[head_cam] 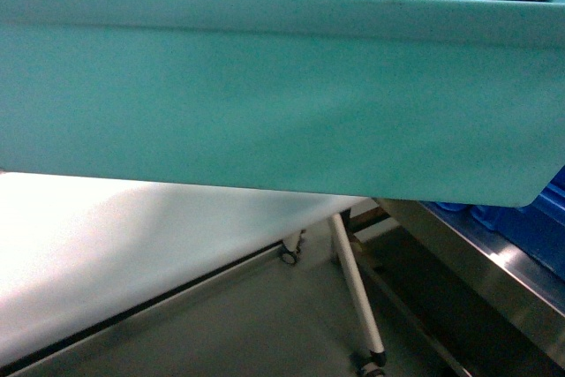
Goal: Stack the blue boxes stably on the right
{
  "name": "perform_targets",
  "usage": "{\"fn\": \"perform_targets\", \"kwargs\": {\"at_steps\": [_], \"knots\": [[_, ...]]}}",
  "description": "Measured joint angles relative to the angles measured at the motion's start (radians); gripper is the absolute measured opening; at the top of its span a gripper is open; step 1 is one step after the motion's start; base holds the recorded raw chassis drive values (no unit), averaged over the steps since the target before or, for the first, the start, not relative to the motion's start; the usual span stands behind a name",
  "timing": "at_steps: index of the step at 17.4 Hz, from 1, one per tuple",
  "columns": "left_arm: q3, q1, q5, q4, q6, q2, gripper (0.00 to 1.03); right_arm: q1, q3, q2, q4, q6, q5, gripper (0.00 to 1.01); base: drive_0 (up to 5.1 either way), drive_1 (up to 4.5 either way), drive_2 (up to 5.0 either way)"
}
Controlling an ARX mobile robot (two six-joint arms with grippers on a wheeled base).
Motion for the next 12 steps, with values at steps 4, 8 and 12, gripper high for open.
{"fn": "perform_targets", "kwargs": {"at_steps": [4,8,12], "knots": [[0.0,0.0,0.002,0.001,0.0,0.0,0.02,-0.001,0.0,0.0,-0.002,0.0,0.0,0.08,2.7,-5.92,-2.5],[0.0,-0.002,0.0,-0.002,0.0,-0.001,0.02,0.0,0.0,0.0,-0.002,0.0,0.0,0.08,2.7,-5.92,-2.5],[0.0,-0.002,0.0,-0.002,0.0,0.0,0.02,-0.001,0.0,0.0,-0.002,0.0,0.0,0.08,2.7,-5.92,-2.5]]}}
